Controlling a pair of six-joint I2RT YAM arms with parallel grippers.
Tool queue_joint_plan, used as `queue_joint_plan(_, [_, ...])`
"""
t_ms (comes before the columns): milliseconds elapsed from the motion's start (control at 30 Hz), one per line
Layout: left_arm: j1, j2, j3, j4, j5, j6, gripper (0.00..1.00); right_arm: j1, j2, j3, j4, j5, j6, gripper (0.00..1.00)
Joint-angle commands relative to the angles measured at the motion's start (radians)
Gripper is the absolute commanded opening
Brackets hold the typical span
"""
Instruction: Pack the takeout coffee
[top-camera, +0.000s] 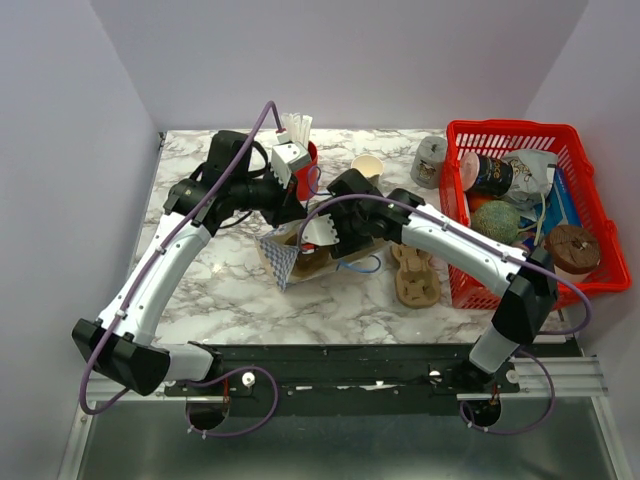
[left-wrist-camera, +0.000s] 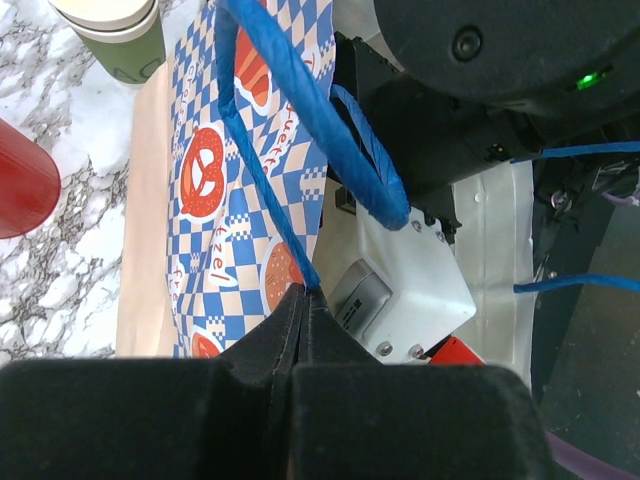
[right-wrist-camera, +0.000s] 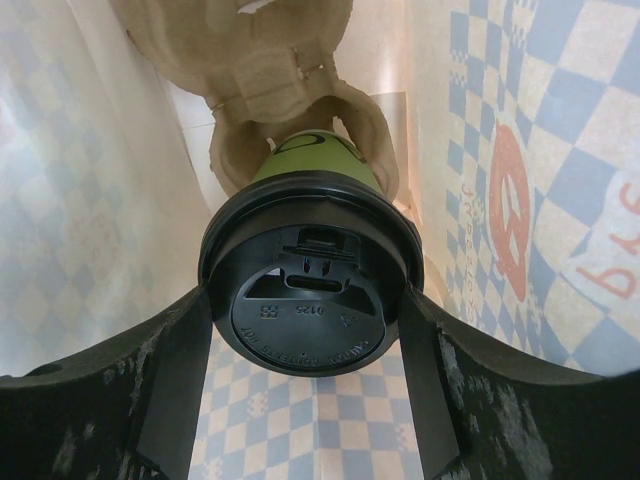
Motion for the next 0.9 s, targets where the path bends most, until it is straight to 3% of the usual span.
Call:
queue_joint_plan(0, [-0.007,0.014,0.022,0.014,0.006,0.012,0.08,-0.008,0.024,0.001,0.025,-0.059,-0.049,0.01])
queue_joint_plan(100, [-0.007,0.020,0.034,0.014,-0.009,0.012,0.15,-0.017,0.038,0.000,0.022,-0.114,-0.075,0.01])
queue_joint_plan(233, [-0.005,0.023,0.044,0.027,-0.036,0.006,0.33,-0.032,0.064,0.021,0.015,-0.137,-0.095,0.01])
queue_joint_plan(633, [0.031,-0.027,0.050,0.120,-0.165,-0.050,0.74,-0.096,0.178,0.138,-0.082,-0.220,-0.181,0.01])
queue_joint_plan(867, [0.074,-0.089,0.027,0.159,-0.213,-0.091,0.80,-0.123,0.251,0.230,-0.207,-0.287,-0.238,0.01])
